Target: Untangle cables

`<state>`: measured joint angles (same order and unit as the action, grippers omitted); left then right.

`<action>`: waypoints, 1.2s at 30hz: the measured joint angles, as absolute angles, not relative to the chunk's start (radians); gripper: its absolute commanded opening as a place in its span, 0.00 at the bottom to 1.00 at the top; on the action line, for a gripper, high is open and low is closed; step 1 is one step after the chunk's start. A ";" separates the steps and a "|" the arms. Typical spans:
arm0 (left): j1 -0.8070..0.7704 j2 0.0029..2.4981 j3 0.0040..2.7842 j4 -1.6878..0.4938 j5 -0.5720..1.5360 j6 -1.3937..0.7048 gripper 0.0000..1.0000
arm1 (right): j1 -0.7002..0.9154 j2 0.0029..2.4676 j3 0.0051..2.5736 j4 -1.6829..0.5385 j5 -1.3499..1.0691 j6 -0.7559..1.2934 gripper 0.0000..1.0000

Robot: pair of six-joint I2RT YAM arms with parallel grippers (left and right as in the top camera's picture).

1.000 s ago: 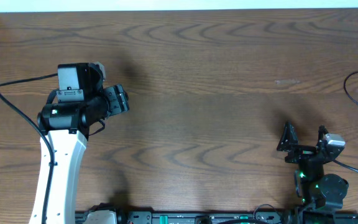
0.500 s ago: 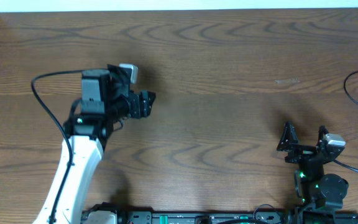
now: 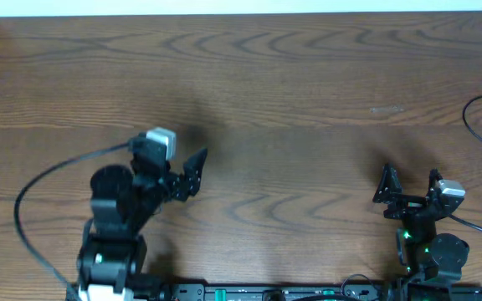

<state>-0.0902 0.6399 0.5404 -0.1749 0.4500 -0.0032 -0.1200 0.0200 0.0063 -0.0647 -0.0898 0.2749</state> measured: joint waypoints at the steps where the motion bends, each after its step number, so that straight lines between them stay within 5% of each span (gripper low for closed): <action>1: -0.090 0.600 0.523 -0.175 0.445 -0.003 0.75 | -0.120 0.020 0.006 -0.065 -0.089 0.275 0.99; 16: -0.090 0.195 0.292 -0.024 0.407 -0.003 0.75 | -0.120 0.024 0.006 -0.065 -0.089 0.275 0.99; 25: -0.113 0.109 0.128 0.253 0.320 -0.003 0.75 | -0.120 0.024 0.006 -0.065 -0.089 0.275 0.99; 36: -0.113 0.013 0.032 0.317 0.217 -0.003 0.75 | -0.120 0.024 0.006 -0.065 -0.089 0.276 0.99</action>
<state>-0.1131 0.0132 0.0319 0.3172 0.2169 -0.0032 -0.1200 0.0242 0.0063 -0.0647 -0.0891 0.2756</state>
